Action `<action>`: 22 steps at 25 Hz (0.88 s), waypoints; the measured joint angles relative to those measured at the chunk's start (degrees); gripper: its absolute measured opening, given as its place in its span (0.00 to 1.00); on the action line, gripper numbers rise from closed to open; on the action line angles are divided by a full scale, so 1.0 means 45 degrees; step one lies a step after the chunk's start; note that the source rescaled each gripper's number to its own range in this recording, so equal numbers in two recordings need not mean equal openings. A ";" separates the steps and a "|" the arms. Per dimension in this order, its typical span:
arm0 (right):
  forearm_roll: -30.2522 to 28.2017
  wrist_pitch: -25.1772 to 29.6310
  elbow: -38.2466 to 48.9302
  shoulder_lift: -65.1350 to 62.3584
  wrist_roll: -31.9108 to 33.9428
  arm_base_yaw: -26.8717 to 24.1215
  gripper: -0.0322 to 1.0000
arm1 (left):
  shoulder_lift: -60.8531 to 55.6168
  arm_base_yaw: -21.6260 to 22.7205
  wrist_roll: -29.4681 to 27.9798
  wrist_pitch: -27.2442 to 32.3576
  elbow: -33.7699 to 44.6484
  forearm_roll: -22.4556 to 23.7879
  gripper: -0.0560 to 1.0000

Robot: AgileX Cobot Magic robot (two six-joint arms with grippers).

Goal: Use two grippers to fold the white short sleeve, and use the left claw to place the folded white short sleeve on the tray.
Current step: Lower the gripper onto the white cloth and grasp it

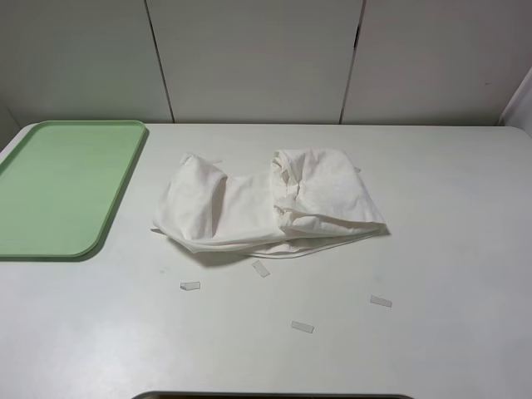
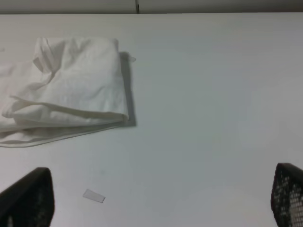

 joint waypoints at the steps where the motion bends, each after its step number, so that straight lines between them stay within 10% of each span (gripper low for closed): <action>1: 0.0000 0.0000 0.0000 0.0000 0.0000 0.0000 1.00 | 0.0000 -0.0181 0.0000 0.0000 0.0000 0.0014 0.97; 22: 0.0301 0.0011 0.0000 0.0000 0.0000 0.0000 1.00 | 0.0000 -0.0587 0.0000 0.0012 0.0000 0.0267 0.97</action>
